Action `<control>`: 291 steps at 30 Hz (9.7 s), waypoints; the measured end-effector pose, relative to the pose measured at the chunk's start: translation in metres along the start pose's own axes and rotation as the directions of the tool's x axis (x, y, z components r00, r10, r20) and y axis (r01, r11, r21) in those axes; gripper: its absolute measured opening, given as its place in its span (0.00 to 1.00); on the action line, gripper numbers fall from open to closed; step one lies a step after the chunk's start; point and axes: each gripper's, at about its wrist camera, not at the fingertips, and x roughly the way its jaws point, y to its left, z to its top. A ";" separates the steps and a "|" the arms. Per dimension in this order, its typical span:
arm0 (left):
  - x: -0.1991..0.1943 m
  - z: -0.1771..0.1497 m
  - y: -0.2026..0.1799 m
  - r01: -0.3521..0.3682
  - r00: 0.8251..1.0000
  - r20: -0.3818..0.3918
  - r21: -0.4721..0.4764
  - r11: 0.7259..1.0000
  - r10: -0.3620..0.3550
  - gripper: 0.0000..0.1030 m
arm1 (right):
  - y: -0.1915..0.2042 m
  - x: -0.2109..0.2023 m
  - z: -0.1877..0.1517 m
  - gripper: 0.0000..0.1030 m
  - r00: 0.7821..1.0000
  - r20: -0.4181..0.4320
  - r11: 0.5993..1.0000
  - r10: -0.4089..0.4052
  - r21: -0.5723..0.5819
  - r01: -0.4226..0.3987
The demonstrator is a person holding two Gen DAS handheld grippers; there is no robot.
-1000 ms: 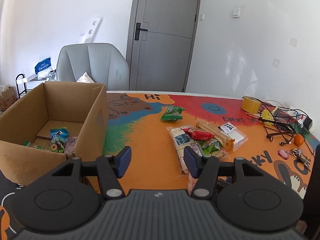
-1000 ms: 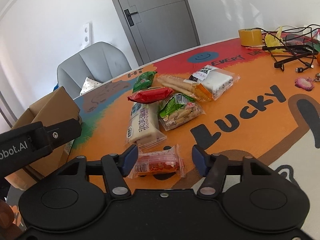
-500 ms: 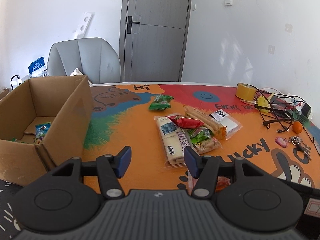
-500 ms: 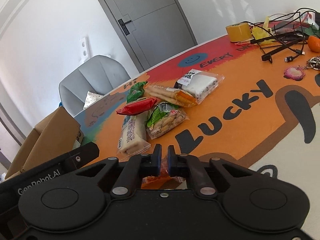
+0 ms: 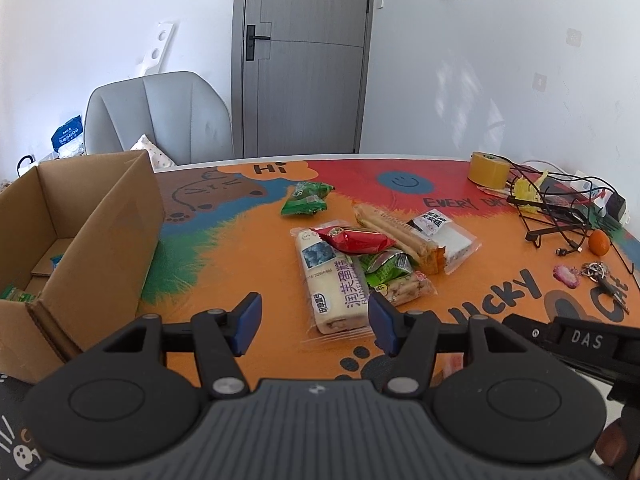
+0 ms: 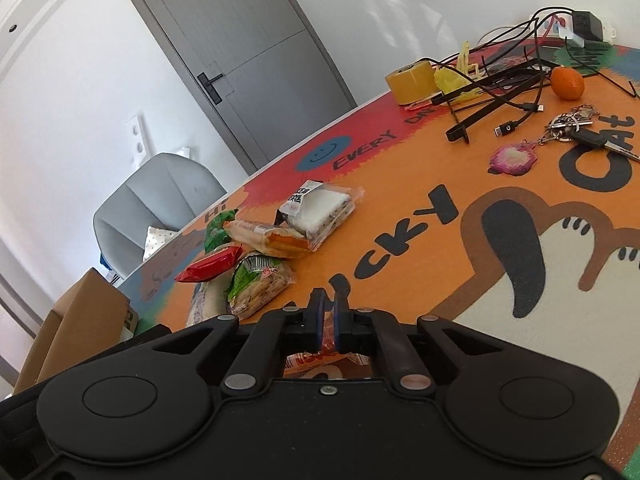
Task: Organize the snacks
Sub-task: 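Lift the red sausage pack with the right gripper, then grasp the red snack bag with the left gripper while the right gripper holds the sausage pack, then carry the red bag and sausage pack over the cardboard box with both grippers, then open both grippers to drop the red bag and sausage pack into the box, then return both tools to the snack pile on the table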
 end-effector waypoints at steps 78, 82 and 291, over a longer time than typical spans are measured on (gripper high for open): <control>0.100 0.043 -0.033 -0.038 0.996 -0.074 0.023 0.999 0.040 0.53 | -0.005 0.041 0.029 0.69 0.990 0.017 0.983 -0.141 -0.113 0.142; 0.094 0.043 -0.031 -0.027 0.998 -0.063 0.015 1.000 0.028 0.43 | 0.002 0.041 0.026 0.71 0.986 0.021 0.974 -0.168 -0.153 0.169; 0.063 0.061 0.021 -0.086 0.993 -0.087 -0.085 0.993 0.079 0.92 | 0.058 0.059 0.051 0.53 0.999 -0.042 0.972 -0.004 -0.236 -0.006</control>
